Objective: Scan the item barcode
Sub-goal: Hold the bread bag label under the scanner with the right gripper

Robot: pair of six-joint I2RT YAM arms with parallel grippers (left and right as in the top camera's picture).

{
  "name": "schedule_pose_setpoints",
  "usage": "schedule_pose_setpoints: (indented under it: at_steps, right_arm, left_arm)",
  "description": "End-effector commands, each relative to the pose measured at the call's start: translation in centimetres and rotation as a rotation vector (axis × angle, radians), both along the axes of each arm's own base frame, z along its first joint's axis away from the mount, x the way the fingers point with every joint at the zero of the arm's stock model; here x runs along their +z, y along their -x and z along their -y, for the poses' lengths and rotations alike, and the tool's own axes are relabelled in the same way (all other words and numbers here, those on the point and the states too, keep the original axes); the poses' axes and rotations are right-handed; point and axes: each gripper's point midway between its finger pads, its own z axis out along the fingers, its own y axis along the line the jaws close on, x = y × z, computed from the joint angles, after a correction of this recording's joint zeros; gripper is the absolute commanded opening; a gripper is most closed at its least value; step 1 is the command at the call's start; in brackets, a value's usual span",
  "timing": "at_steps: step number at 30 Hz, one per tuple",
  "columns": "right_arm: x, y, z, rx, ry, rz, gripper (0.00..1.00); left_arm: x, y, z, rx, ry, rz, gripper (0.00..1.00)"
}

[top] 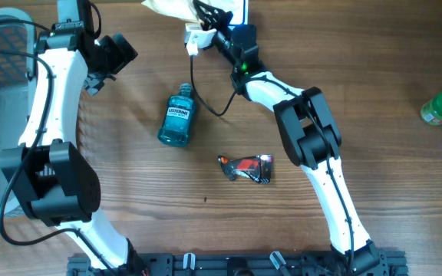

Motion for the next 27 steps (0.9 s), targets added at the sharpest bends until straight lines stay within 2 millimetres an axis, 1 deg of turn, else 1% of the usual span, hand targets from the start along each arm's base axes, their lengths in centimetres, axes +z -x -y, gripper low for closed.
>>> schedule_pose_setpoints:
  at_steps: [1,6,9,15,16,18,20,21,22,23,24,27]
  right_arm:
    - [1.3,-0.1,-0.1,0.027,-0.069,-0.006,0.05]
    - [1.2,-0.2,0.1,0.028,-0.073,-0.012,0.05]
    - [0.9,-0.2,0.0,0.028,-0.066,-0.027,0.05]
    - [1.0,-0.2,0.0,0.028,-0.075,-0.026,0.05]
    - [1.5,-0.2,0.2,0.024,-0.081,-0.015,0.05]
    - [2.5,-0.3,0.4,0.013,-0.09,0.001,0.05]
    - [3.9,-0.3,0.6,0.007,-0.102,0.017,0.05]
    - [4.9,-0.2,0.6,0.007,-0.109,0.029,0.05]
    - [6.1,-0.1,0.7,0.006,-0.123,0.039,0.05]
    - [8.0,0.1,1.0,0.003,-0.156,0.046,0.05]
    - [8.9,0.2,1.1,0.001,-0.167,0.049,0.05]
    - [13.0,0.5,1.9,-0.033,-0.198,0.078,0.05]
  left_arm:
    - [0.5,0.1,-0.4,0.004,-0.012,0.01,1.0]
    - [0.5,0.1,-0.4,0.004,-0.012,0.01,1.0]
    - [0.5,0.1,-0.4,0.004,-0.012,0.01,1.0]
    - [0.5,0.1,-0.4,0.004,-0.012,0.01,1.0]
    - [0.5,0.1,-0.4,0.004,-0.012,0.01,1.0]
    - [0.5,0.1,-0.4,0.004,-0.012,0.01,1.0]
    - [0.5,0.1,-0.4,0.004,-0.012,0.01,1.0]
    - [0.5,0.1,-0.4,0.004,-0.012,0.01,1.0]
    - [0.5,0.1,-0.4,0.004,-0.012,0.01,1.0]
    - [0.5,0.1,-0.4,0.004,-0.012,0.01,1.0]
    - [0.5,0.1,-0.4,0.004,-0.012,0.01,1.0]
    - [0.5,0.1,-0.4,0.004,-0.012,0.01,1.0]
